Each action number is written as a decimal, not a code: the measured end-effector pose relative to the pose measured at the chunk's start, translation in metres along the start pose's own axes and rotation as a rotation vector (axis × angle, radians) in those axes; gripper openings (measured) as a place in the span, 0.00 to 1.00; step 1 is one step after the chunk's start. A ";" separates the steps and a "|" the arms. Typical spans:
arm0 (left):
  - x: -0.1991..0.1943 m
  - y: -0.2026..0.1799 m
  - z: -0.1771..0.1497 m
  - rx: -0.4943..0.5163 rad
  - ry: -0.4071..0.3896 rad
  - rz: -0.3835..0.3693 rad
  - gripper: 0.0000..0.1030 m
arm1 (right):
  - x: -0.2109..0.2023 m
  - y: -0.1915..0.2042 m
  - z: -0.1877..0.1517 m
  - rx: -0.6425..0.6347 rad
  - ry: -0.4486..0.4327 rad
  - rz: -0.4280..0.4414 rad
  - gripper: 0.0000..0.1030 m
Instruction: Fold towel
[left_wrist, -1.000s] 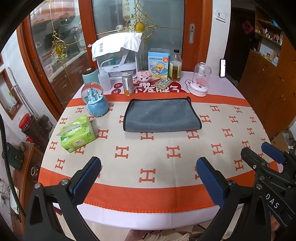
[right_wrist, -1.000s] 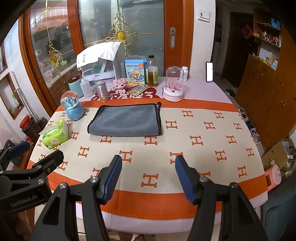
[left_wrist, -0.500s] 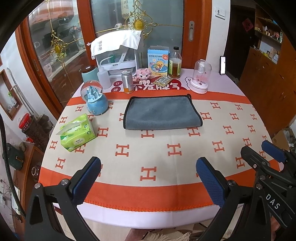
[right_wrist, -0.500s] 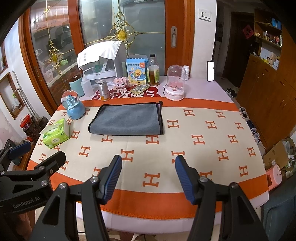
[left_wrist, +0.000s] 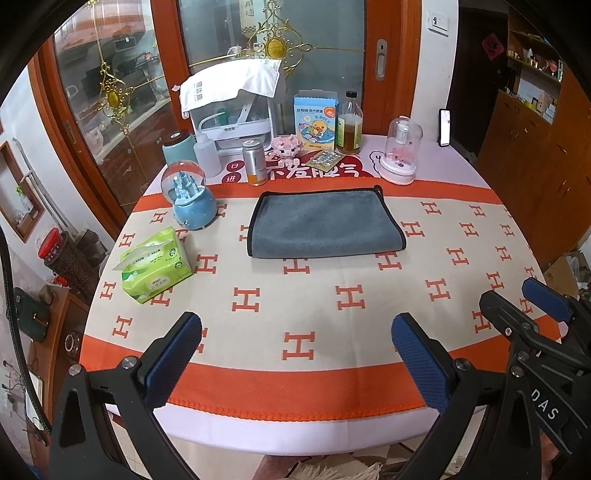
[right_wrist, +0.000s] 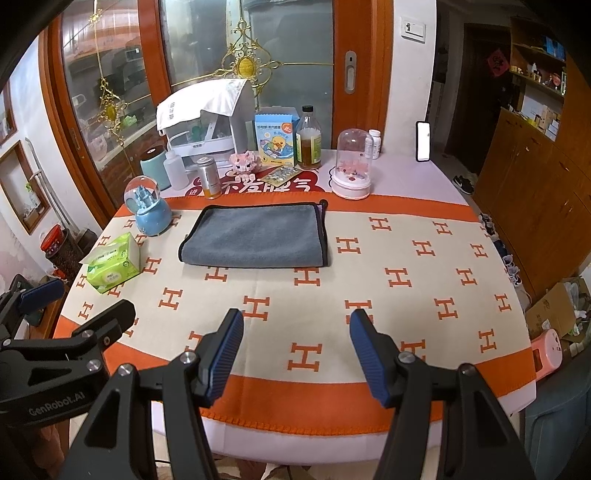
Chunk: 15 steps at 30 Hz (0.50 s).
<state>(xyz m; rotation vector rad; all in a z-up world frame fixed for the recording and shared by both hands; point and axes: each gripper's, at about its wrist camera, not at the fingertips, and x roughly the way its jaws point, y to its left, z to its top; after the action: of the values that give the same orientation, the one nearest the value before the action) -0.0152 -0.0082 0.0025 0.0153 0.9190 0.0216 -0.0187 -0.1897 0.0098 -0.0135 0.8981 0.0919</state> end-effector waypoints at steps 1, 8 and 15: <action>0.000 0.000 0.000 0.000 0.000 0.001 0.99 | 0.000 0.000 0.000 0.000 0.000 0.000 0.58; 0.000 0.001 0.000 -0.001 0.002 0.000 0.99 | 0.001 0.002 0.001 -0.002 0.002 0.000 0.58; 0.002 0.004 0.002 0.002 0.007 -0.004 0.99 | 0.001 0.002 0.001 0.000 0.004 0.001 0.58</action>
<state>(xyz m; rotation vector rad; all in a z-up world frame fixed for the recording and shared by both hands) -0.0127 -0.0041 0.0024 0.0154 0.9264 0.0174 -0.0170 -0.1877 0.0098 -0.0126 0.9018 0.0930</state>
